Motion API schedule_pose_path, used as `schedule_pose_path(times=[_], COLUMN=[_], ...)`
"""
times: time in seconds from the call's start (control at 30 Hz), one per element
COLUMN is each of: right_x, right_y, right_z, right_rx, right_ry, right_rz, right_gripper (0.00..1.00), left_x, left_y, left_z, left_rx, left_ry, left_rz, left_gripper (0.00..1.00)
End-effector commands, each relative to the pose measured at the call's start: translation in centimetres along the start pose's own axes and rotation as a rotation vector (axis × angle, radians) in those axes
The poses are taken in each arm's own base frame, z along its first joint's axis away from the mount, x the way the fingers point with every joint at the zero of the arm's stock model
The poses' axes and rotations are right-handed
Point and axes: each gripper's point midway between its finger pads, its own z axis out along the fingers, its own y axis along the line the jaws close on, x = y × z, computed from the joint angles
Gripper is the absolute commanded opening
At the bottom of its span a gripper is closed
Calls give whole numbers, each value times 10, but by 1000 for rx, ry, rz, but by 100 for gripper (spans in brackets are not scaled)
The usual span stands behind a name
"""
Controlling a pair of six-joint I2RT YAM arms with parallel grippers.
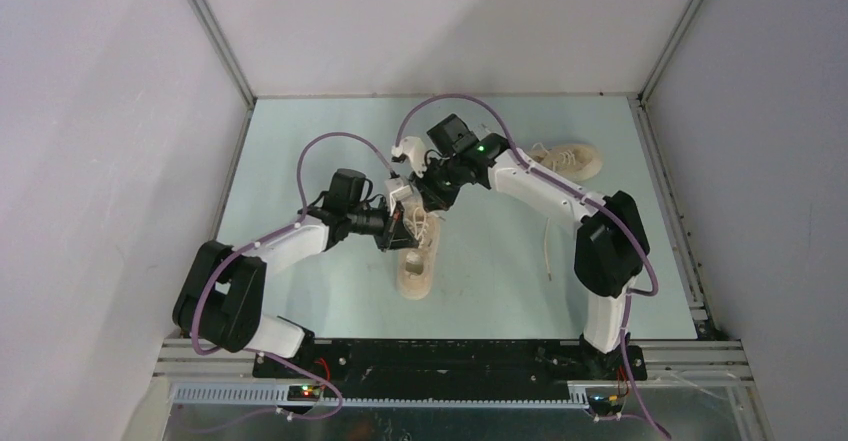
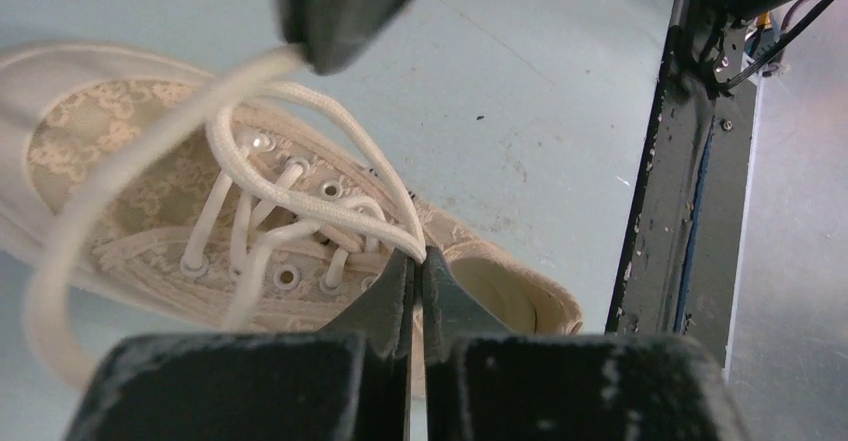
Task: Tie the shoes
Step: Wrap the shoelace around the shoelace, then cross the shoelace with the shoelace.
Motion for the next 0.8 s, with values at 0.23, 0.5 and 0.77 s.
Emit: schedule_pose_path(times=[0.23,0.5,0.77], right_x=[7,41,69], right_y=[84,130,136], right_z=[-43,-30,-21], right_rx=[-171,-291,-322], right_ry=[-48,36,93], right_rz=[-188,-245,-247], right_gripper=[0,0,0], left_x=[-13,-16,-11], left_y=[5,14,19], left_z=[-5,-9,-10], left_rx=[-9,-45,-64], left_ry=[-61,-86,-76], left_rz=[-24,-59,-70], left_gripper=[0,0,0])
